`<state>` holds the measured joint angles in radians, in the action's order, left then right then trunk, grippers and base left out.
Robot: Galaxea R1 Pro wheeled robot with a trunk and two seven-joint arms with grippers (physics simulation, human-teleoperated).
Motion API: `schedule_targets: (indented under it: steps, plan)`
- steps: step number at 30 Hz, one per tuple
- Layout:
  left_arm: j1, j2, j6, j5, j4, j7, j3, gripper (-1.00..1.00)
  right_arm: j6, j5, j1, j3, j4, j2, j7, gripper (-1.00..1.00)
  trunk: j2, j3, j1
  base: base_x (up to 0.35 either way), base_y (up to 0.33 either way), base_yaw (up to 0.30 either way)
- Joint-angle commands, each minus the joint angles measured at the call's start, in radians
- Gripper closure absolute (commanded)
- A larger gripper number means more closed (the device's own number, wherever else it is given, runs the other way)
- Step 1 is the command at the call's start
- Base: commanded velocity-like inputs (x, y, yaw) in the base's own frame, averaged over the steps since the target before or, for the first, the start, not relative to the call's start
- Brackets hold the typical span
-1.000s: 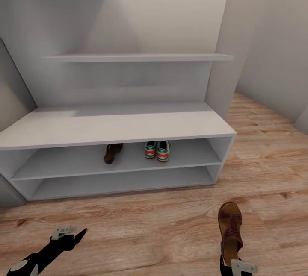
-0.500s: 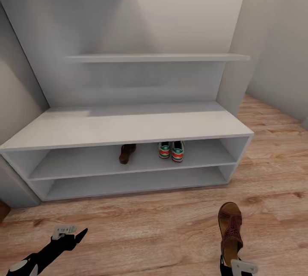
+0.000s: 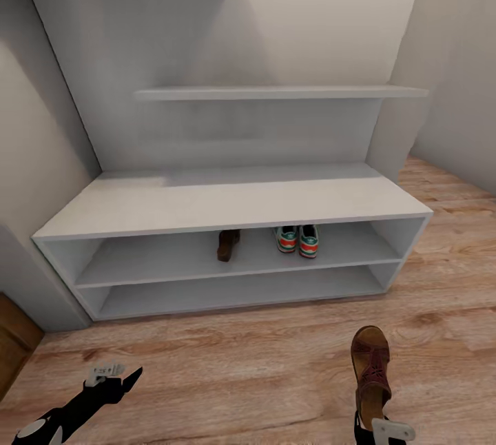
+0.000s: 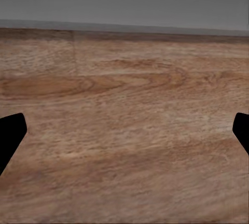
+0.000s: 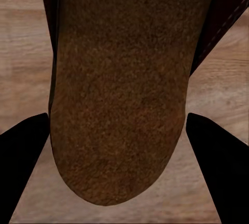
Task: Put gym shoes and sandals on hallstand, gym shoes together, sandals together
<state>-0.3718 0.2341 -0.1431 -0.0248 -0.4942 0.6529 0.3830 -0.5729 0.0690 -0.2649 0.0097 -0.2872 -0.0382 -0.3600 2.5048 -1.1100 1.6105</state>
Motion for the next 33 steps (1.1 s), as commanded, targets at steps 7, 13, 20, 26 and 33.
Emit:
schedule_targets:
  steps: [7,13,20,26,33]
  plan:
    - [-0.001,-0.001,-0.004,-0.003,0.002,0.005,0.005,-1.00,-0.001,0.008,-0.001,0.001,0.000,0.000,-0.007,1.00,0.000,-0.001,0.000,-0.139,0.302,0.000]
    - [-0.001,0.000,-0.003,-0.003,0.003,0.004,0.005,-1.00,-0.002,0.008,-0.001,0.003,0.000,0.002,-0.007,1.00,0.000,-0.001,0.000,-0.156,0.296,0.000]
    - [-0.001,0.001,-0.003,-0.003,0.002,0.004,0.005,-1.00,-0.002,0.008,-0.001,0.003,0.000,0.003,-0.007,1.00,0.000,-0.004,0.000,-0.178,0.287,0.122]
    - [-0.001,0.001,-0.003,-0.003,0.002,0.004,0.005,-1.00,-0.002,0.007,-0.001,0.003,0.000,0.003,-0.007,1.00,0.000,-0.008,0.000,-0.148,0.287,0.181]
    - [-0.001,-0.001,-0.004,-0.003,0.002,0.004,0.004,-1.00,-0.002,0.007,-0.001,0.003,0.000,0.003,-0.007,1.00,0.000,-0.010,0.000,-0.060,0.295,0.037]
